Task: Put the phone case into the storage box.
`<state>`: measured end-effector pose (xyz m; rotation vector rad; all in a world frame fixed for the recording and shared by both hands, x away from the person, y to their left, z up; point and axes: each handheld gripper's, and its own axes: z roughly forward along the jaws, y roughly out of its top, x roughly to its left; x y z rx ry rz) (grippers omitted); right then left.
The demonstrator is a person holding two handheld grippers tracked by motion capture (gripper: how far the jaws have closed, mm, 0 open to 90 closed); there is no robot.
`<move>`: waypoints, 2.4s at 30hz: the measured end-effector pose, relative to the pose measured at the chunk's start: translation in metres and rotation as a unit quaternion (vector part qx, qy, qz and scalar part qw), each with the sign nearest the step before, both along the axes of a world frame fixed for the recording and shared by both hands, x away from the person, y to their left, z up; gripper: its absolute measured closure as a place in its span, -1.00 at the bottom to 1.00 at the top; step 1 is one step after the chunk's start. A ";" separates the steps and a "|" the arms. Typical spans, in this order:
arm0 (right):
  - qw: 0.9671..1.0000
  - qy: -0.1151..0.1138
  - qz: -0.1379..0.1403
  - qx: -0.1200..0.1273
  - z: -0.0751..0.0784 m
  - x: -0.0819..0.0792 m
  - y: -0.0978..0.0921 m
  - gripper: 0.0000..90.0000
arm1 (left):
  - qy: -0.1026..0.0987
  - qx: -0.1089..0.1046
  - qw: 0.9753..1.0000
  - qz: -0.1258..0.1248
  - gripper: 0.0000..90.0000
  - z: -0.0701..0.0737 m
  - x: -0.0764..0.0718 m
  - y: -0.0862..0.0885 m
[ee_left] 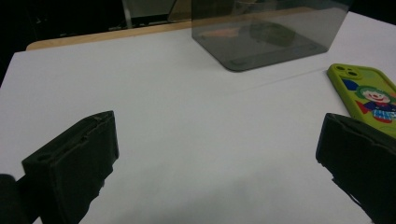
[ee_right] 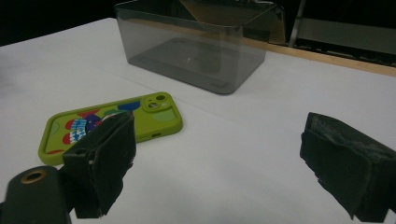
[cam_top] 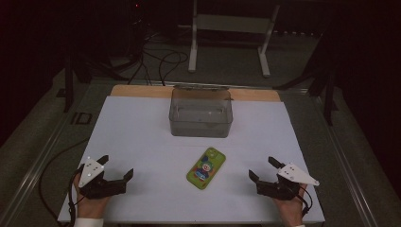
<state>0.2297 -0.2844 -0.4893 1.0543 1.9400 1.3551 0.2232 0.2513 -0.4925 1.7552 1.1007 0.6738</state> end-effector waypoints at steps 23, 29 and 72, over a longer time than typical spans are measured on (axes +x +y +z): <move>1.000 0.008 0.000 -0.013 -0.007 0.005 0.000 -0.77 | 0.002 0.009 1.000 -0.023 -1.00 0.010 0.005 -0.018; 1.000 0.008 0.000 -0.012 -0.008 0.006 0.001 -0.77 | 0.005 0.018 0.999 -0.041 -1.00 0.015 0.008 -0.031; 1.000 0.012 0.004 -0.014 -0.009 0.008 0.001 -0.77 | 0.022 0.042 0.985 -0.164 -0.96 0.028 0.041 -0.146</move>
